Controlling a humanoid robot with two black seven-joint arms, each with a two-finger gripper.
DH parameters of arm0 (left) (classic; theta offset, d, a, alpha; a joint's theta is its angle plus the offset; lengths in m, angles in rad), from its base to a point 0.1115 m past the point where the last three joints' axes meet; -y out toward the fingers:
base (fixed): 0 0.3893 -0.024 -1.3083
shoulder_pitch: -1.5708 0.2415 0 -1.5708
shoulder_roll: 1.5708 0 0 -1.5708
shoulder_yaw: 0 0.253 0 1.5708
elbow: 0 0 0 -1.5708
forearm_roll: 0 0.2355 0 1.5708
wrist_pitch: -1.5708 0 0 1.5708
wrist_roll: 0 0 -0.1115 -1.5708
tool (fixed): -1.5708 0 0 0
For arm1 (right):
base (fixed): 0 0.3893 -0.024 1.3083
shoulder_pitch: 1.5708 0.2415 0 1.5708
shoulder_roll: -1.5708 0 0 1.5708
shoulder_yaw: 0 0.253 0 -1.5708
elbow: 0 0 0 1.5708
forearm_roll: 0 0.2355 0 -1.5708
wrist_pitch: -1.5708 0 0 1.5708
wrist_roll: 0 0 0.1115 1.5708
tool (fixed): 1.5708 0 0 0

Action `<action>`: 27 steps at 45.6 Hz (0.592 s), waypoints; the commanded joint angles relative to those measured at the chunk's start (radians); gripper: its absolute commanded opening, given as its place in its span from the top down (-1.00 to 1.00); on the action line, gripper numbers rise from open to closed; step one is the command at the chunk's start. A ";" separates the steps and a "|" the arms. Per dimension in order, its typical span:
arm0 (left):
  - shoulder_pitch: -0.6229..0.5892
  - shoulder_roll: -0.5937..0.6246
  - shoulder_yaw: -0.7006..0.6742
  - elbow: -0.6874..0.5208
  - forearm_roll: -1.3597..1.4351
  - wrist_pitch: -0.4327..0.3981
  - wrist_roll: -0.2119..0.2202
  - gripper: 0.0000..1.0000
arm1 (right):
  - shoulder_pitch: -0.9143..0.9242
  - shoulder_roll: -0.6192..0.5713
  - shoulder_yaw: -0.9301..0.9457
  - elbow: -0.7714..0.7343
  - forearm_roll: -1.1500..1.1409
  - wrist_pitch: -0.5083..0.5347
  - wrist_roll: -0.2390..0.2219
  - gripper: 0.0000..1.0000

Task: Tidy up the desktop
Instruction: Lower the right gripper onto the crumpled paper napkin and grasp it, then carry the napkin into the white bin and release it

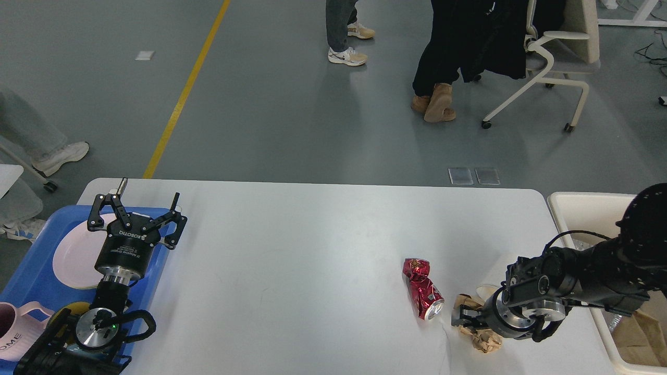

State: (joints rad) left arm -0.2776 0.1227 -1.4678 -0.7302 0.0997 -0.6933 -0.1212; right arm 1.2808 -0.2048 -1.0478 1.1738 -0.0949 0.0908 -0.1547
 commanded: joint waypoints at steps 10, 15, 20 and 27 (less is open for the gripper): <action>0.000 0.000 0.000 0.000 0.000 0.000 0.000 -0.93 | 0.049 -0.024 -0.004 0.066 0.001 0.017 -0.005 1.00; 0.000 0.000 0.000 0.000 0.000 0.000 0.000 -0.93 | 0.150 -0.080 -0.015 0.174 0.014 0.052 -0.011 1.00; 0.000 0.000 0.000 0.000 0.000 0.000 0.000 -0.93 | 0.282 -0.156 -0.024 0.292 0.014 0.089 -0.011 1.00; 0.000 0.000 0.000 0.000 0.000 0.000 0.000 -0.93 | 0.523 -0.208 -0.130 0.423 0.049 0.161 -0.009 1.00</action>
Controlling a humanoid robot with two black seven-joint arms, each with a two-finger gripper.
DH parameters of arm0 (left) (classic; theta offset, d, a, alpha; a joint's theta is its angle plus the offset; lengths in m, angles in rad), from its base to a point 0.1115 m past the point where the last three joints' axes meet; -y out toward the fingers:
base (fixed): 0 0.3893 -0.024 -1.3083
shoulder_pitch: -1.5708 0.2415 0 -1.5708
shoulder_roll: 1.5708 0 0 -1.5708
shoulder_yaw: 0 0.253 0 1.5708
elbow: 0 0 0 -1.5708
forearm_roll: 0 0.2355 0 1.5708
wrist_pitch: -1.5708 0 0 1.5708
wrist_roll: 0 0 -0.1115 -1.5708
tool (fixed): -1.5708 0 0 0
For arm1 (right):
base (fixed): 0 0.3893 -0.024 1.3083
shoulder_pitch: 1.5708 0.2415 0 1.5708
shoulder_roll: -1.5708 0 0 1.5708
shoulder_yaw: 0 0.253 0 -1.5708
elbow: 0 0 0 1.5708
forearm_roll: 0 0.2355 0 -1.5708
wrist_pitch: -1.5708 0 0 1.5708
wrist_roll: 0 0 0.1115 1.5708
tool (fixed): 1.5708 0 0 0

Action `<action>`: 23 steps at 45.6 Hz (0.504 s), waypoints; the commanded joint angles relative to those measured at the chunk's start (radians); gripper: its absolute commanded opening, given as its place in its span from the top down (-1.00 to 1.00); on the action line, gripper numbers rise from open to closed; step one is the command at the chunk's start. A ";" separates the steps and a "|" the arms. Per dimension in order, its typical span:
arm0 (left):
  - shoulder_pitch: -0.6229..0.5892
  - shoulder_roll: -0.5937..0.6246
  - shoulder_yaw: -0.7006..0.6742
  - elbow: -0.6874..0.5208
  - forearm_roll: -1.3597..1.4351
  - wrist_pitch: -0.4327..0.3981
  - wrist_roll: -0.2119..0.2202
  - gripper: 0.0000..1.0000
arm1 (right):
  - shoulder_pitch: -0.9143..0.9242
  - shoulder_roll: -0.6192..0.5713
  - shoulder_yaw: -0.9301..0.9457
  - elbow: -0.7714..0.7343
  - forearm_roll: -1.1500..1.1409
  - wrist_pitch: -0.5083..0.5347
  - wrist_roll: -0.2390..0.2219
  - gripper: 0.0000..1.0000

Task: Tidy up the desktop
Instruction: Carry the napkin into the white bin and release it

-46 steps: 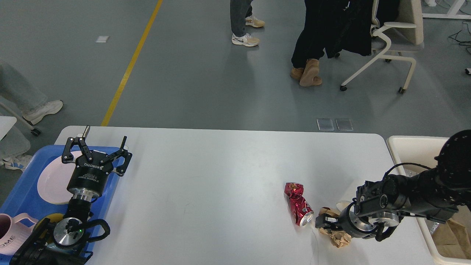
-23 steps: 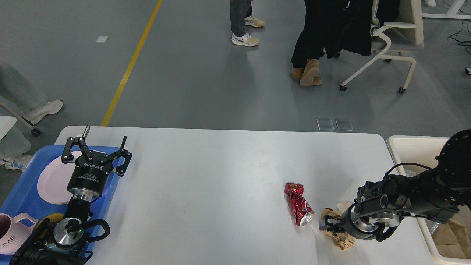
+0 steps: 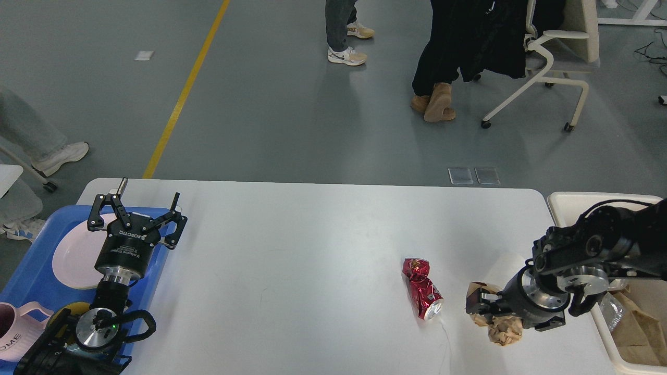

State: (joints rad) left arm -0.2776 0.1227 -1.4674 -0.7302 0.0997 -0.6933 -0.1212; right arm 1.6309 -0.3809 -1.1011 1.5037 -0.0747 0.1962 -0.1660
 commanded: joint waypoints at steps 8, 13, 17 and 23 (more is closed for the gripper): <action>0.000 0.000 -0.001 0.000 0.000 0.000 0.000 -0.93 | 0.484 -0.030 -0.223 0.185 0.104 0.228 0.008 1.00; 0.000 0.000 -0.001 0.000 0.000 0.000 0.000 -0.93 | 0.647 -0.032 -0.269 0.225 0.110 0.319 0.008 1.00; 0.000 0.000 -0.001 0.000 0.000 0.000 0.000 -0.93 | 0.722 -0.033 -0.307 0.233 0.111 0.362 0.009 1.00; 0.000 0.000 -0.001 0.000 0.000 0.000 0.000 -0.93 | 0.727 -0.039 -0.329 0.225 0.111 0.354 0.011 1.00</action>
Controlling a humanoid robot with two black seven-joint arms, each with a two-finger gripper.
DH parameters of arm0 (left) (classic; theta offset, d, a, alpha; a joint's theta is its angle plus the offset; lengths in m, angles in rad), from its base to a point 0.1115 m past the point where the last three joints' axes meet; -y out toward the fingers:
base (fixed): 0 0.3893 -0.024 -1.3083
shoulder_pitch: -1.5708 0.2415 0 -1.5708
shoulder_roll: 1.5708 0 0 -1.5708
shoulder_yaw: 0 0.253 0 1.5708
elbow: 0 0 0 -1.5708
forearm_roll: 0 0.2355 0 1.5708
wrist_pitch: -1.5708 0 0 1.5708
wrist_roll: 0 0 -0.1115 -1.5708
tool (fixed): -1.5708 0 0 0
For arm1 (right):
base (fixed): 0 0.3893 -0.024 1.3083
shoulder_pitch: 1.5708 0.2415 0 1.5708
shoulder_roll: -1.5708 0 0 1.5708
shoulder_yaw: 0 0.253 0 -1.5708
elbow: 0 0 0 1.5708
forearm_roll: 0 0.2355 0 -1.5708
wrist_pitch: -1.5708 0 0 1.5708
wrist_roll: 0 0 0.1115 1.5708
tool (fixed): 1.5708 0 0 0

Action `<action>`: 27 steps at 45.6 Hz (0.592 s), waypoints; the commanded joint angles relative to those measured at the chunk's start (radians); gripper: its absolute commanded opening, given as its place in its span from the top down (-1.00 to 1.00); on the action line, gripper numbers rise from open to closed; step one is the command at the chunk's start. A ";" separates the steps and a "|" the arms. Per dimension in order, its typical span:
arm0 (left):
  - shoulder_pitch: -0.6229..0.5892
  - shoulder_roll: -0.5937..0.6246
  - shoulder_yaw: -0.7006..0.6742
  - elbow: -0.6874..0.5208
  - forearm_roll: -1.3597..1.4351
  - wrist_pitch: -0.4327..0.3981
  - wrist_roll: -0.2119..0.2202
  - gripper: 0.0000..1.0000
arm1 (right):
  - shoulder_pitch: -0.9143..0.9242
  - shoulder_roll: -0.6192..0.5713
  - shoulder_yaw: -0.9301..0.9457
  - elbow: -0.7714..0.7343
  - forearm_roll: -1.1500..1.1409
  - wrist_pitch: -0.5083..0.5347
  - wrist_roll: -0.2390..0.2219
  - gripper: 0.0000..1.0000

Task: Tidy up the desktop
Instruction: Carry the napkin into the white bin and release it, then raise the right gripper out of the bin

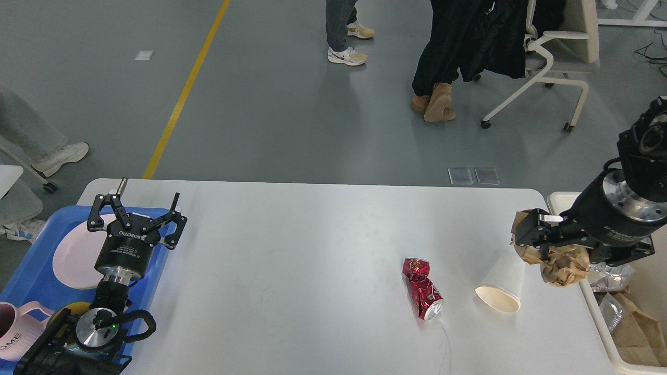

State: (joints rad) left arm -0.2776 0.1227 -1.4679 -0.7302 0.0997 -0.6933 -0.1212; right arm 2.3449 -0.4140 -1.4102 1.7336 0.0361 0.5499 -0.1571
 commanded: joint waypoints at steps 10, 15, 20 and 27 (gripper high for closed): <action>0.000 0.000 0.000 0.000 0.000 0.001 0.000 -0.93 | -0.105 -0.199 -0.127 -0.179 -0.019 -0.030 -0.004 1.00; 0.000 0.000 0.001 0.000 0.000 0.000 0.000 -0.93 | -0.277 -0.315 -0.121 -0.392 -0.056 -0.027 -0.007 1.00; 0.000 0.000 0.000 0.000 0.000 0.000 0.000 -0.93 | -0.511 -0.350 -0.081 -0.665 -0.079 -0.036 -0.002 1.00; 0.002 0.000 0.000 0.000 0.000 0.000 0.000 -0.93 | -0.895 -0.359 0.141 -0.954 -0.079 -0.074 -0.004 1.00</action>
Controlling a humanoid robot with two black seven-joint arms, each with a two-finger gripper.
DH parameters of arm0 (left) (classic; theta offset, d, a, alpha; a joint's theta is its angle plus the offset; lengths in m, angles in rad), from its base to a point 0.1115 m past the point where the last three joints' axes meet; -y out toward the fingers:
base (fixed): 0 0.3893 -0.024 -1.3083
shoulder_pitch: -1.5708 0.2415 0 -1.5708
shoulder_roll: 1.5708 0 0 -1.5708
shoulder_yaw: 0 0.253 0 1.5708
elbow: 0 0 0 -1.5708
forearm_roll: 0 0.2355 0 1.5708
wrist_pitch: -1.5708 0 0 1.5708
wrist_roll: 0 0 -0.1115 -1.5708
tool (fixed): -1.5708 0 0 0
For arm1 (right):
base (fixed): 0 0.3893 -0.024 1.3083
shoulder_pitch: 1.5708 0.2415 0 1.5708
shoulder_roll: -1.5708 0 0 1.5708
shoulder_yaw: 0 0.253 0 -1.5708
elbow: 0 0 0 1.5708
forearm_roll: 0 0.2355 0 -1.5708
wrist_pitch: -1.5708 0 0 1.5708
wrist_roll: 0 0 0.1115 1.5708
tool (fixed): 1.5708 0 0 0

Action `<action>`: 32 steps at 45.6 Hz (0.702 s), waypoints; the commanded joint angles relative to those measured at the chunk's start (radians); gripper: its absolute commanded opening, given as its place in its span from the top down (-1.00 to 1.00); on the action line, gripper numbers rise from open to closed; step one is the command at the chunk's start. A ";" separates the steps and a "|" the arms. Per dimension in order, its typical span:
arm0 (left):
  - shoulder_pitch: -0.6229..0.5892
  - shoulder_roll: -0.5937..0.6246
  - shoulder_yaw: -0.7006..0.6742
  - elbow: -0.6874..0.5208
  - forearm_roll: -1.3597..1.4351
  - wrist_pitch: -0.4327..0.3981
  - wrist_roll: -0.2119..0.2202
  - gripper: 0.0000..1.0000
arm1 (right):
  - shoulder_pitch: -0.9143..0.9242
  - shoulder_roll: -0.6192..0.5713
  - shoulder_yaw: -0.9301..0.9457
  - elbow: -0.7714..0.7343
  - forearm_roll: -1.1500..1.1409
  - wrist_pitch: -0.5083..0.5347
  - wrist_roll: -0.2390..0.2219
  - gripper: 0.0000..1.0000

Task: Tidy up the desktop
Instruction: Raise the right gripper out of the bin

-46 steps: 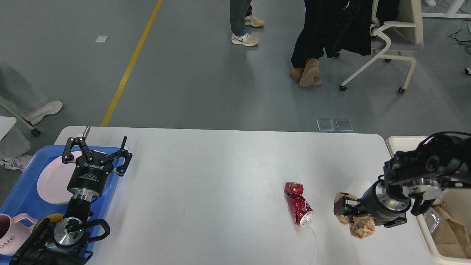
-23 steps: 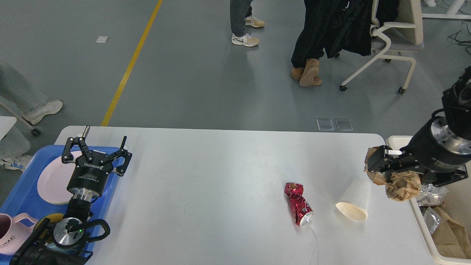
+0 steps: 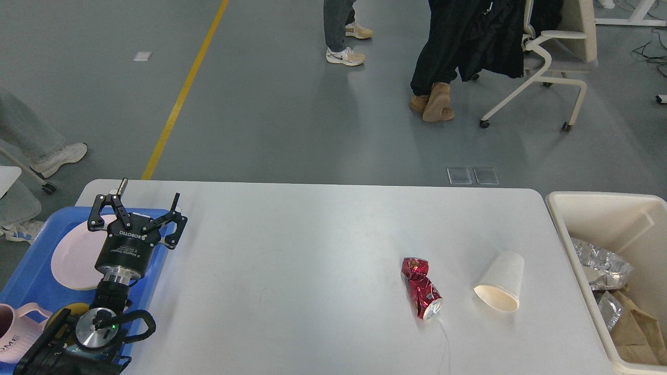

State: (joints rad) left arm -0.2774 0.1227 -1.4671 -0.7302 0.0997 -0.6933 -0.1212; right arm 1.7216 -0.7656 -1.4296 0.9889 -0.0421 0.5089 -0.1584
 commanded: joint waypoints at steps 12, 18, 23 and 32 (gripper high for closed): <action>0.000 0.000 0.001 0.000 0.000 0.000 0.000 -0.93 | -0.867 0.166 0.439 -0.706 -0.001 -0.191 -0.004 1.00; 0.000 0.000 -0.001 0.000 0.000 0.001 0.000 -0.93 | -1.088 0.273 0.517 -0.930 0.005 -0.283 -0.004 1.00; 0.001 0.000 -0.001 0.000 0.000 0.001 0.000 -0.93 | -1.177 0.357 0.538 -0.986 0.005 -0.357 -0.006 1.00; 0.000 0.000 -0.001 0.000 0.000 0.001 0.000 -0.93 | -1.195 0.384 0.544 -0.984 0.005 -0.405 -0.007 1.00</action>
State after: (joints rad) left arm -0.2774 0.1227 -1.4678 -0.7302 0.0997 -0.6921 -0.1212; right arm 0.5345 -0.3957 -0.8875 0.0050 -0.0369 0.1161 -0.1656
